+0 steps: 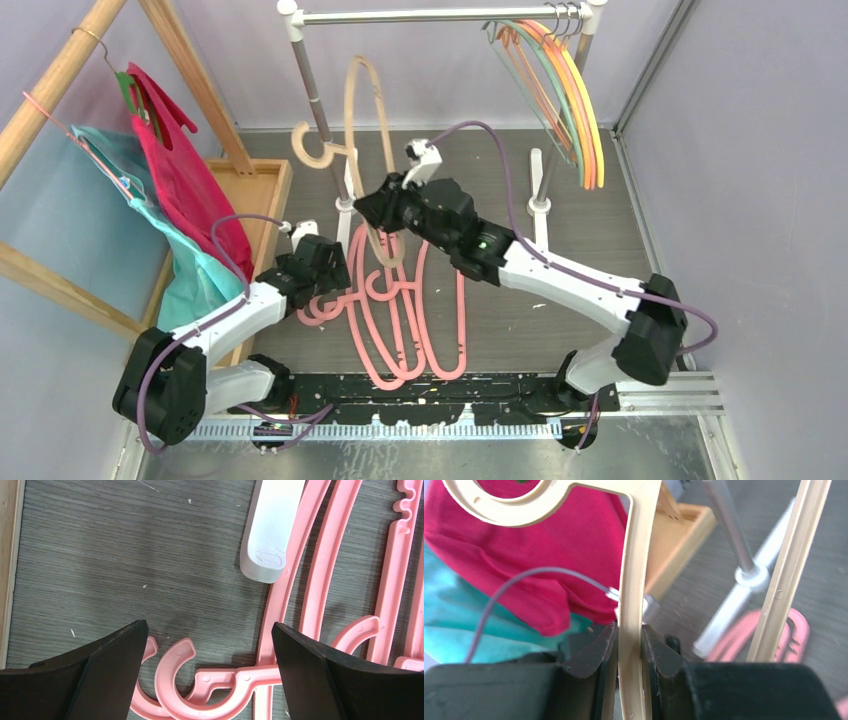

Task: Organize the hangers

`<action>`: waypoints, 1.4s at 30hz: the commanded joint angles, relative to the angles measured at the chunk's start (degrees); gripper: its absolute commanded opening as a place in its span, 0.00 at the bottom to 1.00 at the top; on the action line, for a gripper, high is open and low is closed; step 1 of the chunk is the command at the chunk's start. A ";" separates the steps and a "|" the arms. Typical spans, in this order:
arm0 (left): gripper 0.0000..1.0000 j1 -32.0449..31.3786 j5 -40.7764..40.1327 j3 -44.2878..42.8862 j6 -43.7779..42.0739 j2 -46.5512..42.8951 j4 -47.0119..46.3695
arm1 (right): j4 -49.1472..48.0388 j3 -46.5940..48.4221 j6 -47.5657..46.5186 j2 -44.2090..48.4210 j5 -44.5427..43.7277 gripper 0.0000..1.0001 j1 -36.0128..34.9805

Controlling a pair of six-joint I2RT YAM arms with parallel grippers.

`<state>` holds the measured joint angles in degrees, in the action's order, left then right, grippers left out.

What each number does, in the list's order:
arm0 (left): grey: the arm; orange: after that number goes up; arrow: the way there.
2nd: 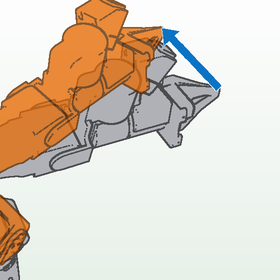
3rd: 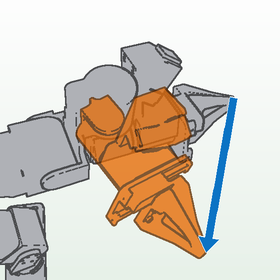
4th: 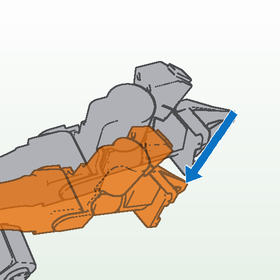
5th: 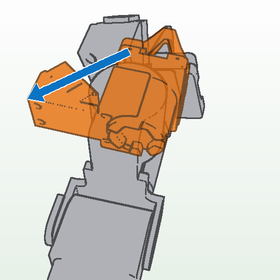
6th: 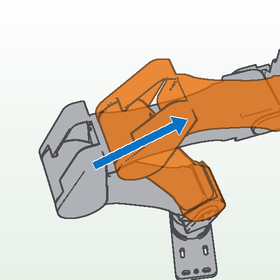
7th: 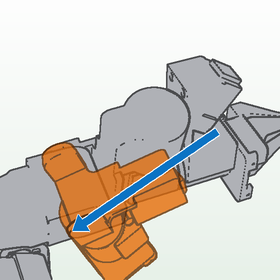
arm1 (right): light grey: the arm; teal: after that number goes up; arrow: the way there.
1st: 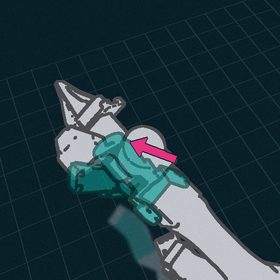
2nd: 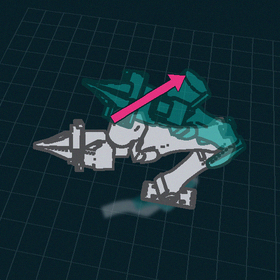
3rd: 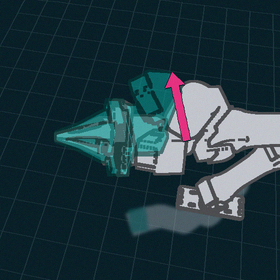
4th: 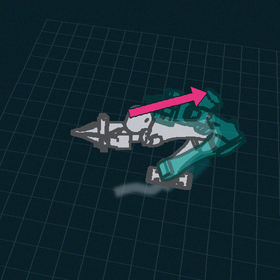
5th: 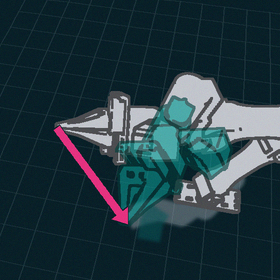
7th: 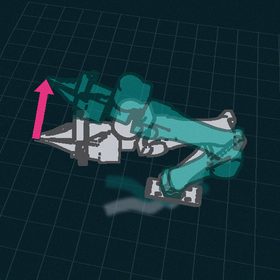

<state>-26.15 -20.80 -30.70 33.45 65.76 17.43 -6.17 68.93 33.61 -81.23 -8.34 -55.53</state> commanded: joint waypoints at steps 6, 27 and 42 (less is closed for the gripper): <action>0.98 -0.22 -0.80 -0.28 -0.14 -0.75 -2.01 | -17.18 15.06 0.13 -8.10 5.01 0.02 2.20; 0.98 -0.22 -0.69 -0.99 -0.30 0.96 -2.00 | -25.06 36.82 20.96 -29.11 16.68 0.03 13.54; 0.98 -0.22 -0.65 -0.65 -0.18 0.34 -2.09 | -25.50 30.35 23.98 -29.42 19.20 0.26 14.76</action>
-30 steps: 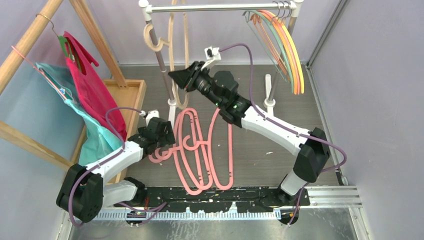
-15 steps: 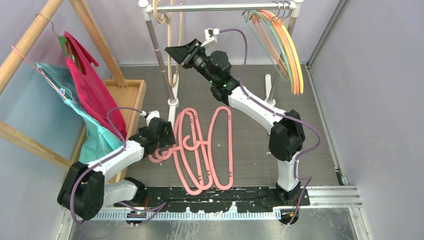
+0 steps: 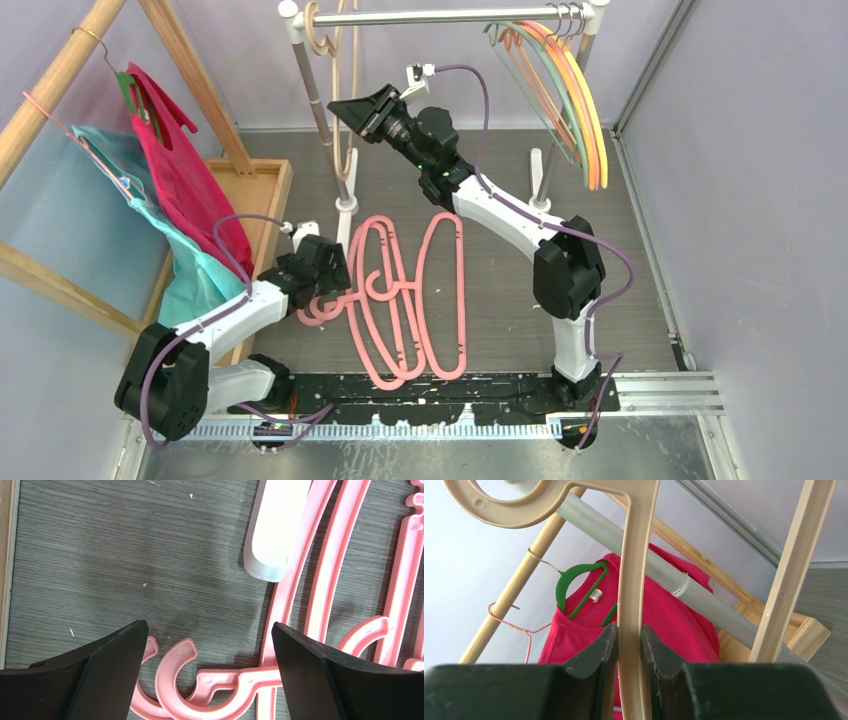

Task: Organize the hangers

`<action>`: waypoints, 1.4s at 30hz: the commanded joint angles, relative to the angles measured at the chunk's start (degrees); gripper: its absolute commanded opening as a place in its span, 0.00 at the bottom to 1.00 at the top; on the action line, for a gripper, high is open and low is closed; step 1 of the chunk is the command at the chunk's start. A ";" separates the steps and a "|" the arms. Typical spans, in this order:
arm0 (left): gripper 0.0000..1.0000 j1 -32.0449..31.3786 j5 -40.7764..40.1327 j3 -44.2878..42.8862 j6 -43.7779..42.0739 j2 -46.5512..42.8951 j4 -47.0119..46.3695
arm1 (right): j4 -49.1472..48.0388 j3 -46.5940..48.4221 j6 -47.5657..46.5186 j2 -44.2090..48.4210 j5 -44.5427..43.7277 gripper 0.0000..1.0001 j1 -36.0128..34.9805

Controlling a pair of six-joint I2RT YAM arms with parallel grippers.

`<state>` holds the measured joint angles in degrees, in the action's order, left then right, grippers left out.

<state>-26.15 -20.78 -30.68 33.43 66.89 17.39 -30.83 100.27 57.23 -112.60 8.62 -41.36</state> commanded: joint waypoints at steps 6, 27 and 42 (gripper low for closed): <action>0.98 -0.22 -0.76 -0.63 -0.12 -0.89 -2.04 | -1.63 -4.55 -0.41 4.97 1.90 0.64 1.26; 0.98 -0.22 -0.83 -0.98 -0.21 -0.07 -2.01 | 6.49 -47.70 -25.16 38.45 -8.15 1.00 -1.66; 0.98 -0.22 -1.16 -1.80 -0.16 1.49 -1.41 | 39.61 -57.31 -27.72 35.32 -33.96 0.83 -23.42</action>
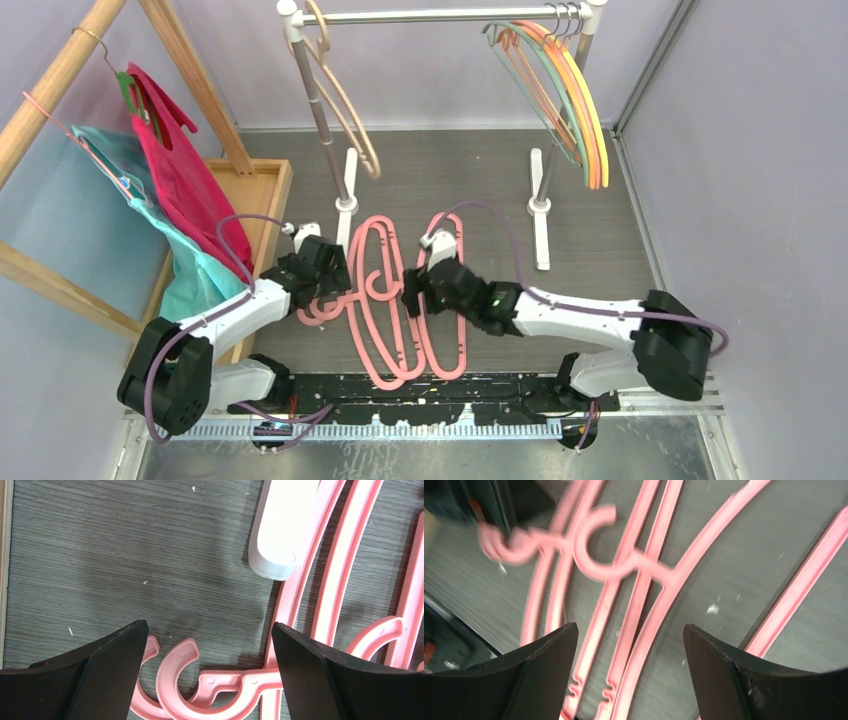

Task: Organize the hangers

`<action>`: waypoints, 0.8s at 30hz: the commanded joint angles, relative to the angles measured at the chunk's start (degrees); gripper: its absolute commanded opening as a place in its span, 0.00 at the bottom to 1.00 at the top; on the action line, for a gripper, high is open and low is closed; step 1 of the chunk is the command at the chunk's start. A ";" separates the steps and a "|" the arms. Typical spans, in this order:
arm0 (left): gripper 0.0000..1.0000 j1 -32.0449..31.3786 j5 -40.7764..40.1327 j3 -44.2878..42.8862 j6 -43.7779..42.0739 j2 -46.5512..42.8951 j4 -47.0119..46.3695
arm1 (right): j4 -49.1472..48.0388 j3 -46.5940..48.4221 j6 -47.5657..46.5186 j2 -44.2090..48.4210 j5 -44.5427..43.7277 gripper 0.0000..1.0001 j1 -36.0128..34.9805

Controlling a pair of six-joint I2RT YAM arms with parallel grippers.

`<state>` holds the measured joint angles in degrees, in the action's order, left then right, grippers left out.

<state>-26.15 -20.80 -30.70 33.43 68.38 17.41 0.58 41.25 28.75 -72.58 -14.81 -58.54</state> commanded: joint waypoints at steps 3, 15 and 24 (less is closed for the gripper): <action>0.98 -0.22 -1.23 -1.67 -0.08 -0.25 -1.45 | 8.95 2.28 2.47 -9.94 -11.55 0.80 -8.80; 0.98 -0.26 -1.04 -1.15 -0.03 -1.23 -1.73 | 4.02 -1.52 8.25 -16.49 -9.55 0.42 -9.55; 0.98 -0.22 -1.22 -1.04 0.01 -1.96 -1.45 | 6.20 -2.77 9.55 -9.51 -13.33 0.10 -9.54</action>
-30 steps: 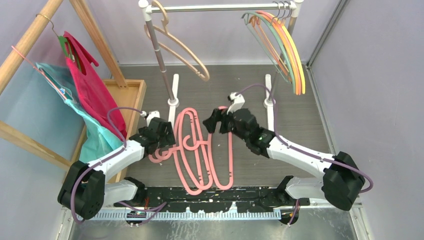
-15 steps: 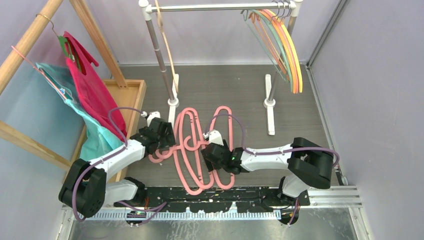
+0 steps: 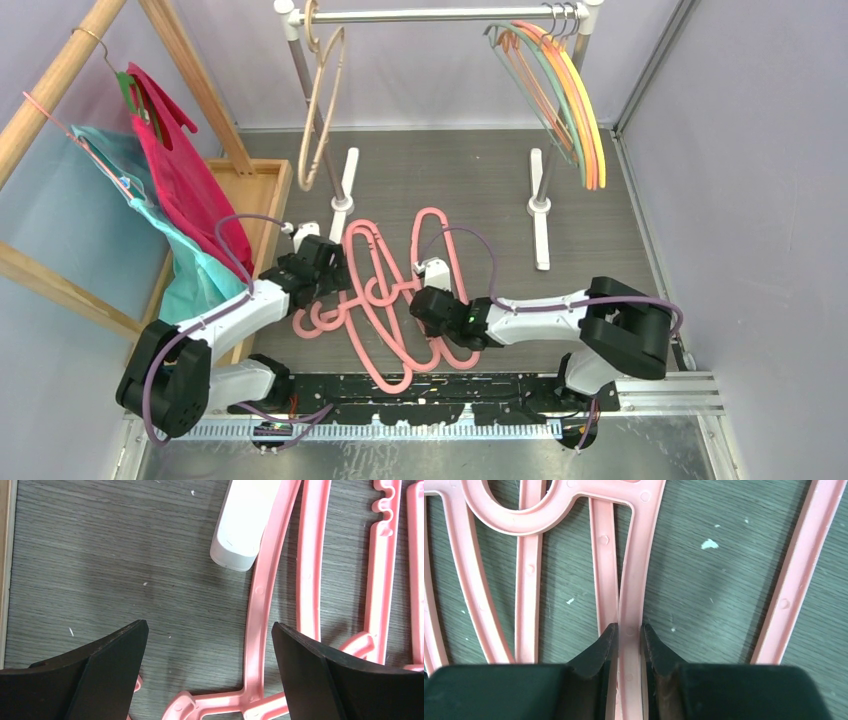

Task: Organize the hangers

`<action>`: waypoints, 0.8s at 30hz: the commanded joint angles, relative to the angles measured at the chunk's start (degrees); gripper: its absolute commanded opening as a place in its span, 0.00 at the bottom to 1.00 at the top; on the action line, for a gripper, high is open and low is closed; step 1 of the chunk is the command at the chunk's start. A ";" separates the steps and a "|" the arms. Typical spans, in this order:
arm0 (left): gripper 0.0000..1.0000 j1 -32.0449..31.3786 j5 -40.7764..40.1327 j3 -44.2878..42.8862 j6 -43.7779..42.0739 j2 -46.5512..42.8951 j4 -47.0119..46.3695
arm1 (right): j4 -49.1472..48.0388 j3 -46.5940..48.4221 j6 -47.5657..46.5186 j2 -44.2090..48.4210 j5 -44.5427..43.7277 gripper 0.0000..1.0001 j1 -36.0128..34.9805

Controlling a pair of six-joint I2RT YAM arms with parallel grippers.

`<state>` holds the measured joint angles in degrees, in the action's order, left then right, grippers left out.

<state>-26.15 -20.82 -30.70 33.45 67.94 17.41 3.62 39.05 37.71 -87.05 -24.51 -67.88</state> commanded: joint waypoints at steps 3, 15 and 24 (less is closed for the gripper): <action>0.98 -0.22 -1.27 -2.21 -0.27 -0.93 -0.21 | 5.04 0.81 -0.96 10.27 -5.22 0.09 -0.19; 0.98 -4.28 -3.45 -10.16 -2.57 4.23 0.72 | 0.34 13.68 -8.22 21.25 5.40 0.10 9.35; 0.98 -9.68 -8.17 -11.66 -4.51 11.44 -0.63 | -13.59 27.42 -4.33 12.83 26.35 0.11 23.03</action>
<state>-34.30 -25.36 -40.91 30.52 78.98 18.57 0.91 59.18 31.86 -71.00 -8.27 -47.18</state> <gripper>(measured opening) 0.983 0.238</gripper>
